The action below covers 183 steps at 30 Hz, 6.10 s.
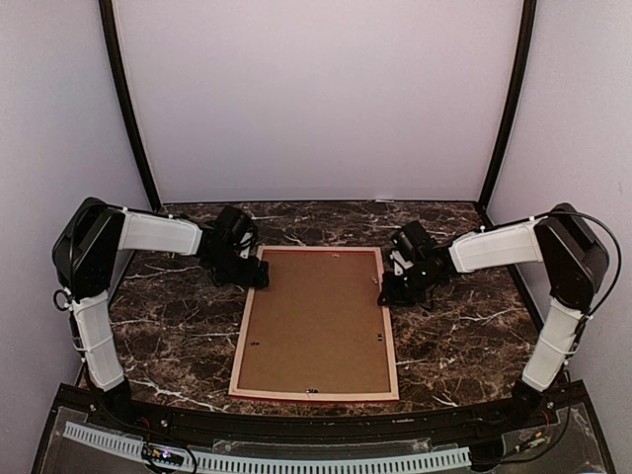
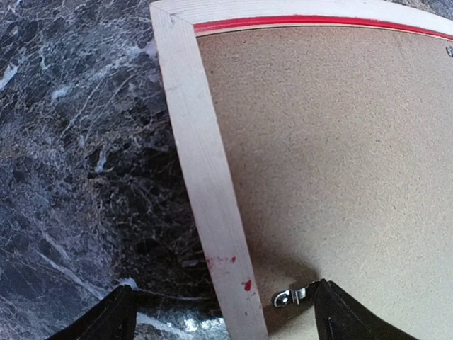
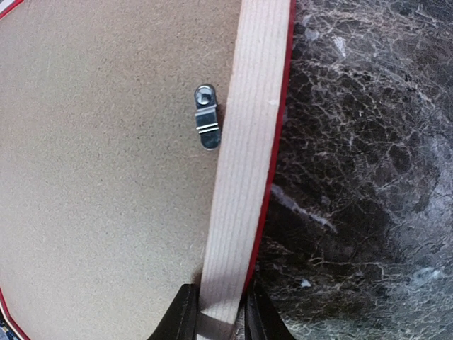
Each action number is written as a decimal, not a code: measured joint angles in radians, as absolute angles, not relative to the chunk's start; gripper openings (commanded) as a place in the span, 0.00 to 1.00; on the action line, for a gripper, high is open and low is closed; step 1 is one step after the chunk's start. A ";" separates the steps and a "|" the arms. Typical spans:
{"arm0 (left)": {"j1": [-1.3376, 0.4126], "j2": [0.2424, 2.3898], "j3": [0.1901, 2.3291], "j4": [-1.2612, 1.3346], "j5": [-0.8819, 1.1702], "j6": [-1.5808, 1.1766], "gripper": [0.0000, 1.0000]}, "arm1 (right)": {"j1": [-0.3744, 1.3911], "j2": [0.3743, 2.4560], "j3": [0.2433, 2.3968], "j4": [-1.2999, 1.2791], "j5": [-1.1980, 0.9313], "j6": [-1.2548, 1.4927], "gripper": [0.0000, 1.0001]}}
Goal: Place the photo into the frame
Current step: Adjust the photo frame at the center of the board, then press the fastener onto the backboard.
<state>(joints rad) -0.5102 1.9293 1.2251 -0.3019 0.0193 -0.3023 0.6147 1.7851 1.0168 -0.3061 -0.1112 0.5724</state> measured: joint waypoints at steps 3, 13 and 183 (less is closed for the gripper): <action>-0.521 1.930 1.228 -0.306 -0.005 -0.298 0.87 | 0.613 1.785 1.015 -0.302 -0.116 0.572 0.22; -0.533 1.945 1.253 -0.312 -0.034 -0.299 0.70 | 0.608 1.785 1.010 -0.287 -0.118 0.572 0.22; -0.500 1.953 1.191 -0.155 0.030 -0.438 0.33 | 0.595 1.787 0.976 -0.200 -0.146 0.569 0.17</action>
